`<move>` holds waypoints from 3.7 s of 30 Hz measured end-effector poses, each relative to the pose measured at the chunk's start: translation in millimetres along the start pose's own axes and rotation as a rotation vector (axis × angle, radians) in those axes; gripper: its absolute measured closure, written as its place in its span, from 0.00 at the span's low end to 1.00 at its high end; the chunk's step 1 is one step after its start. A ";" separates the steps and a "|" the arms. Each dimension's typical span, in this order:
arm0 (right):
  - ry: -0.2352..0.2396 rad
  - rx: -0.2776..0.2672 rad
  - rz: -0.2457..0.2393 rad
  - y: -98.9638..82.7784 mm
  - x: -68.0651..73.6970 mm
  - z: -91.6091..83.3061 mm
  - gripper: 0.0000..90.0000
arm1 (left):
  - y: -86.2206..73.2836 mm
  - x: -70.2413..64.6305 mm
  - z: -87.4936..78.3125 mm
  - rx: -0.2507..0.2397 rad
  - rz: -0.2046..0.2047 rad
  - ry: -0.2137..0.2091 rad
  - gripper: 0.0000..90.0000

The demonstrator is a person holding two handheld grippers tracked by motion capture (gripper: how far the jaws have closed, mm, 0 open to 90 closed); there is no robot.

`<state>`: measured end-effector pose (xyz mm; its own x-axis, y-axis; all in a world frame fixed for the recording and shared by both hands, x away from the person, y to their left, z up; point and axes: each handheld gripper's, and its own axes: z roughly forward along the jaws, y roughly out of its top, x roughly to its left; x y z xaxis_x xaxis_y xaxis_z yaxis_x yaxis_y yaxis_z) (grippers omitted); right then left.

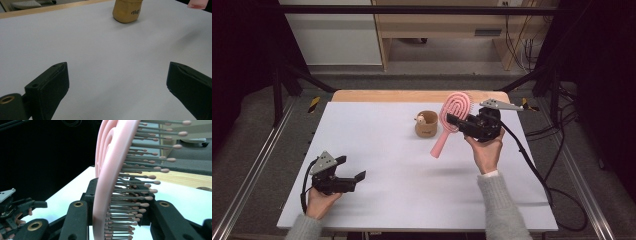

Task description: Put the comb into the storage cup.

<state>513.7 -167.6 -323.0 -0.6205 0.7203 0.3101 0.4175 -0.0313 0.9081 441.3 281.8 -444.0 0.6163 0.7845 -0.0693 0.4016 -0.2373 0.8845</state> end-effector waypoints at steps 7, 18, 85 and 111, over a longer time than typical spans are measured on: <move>-0.030 -0.003 -0.011 6.2 -2.5 6.5 0.70 | -1.8 0.6 1.6 0.015 0.007 0.000 0.05; -0.068 -0.010 -0.008 16.4 -7.7 15.4 0.70 | -2.5 1.7 1.8 0.013 0.001 0.004 0.05; -0.225 -0.049 -0.010 56.4 -28.4 71.1 0.70 | -4.4 4.1 3.5 0.020 -0.012 -0.003 0.05; -0.246 -0.045 -0.014 61.1 -36.7 91.5 0.70 | -5.1 5.4 3.9 0.025 -0.012 -0.006 0.05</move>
<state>622.7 -132.5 -304.6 -0.4437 0.8676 0.2244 0.3761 -0.0470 0.9254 445.3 285.0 -450.7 0.6153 0.7840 -0.0822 0.4253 -0.2423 0.8720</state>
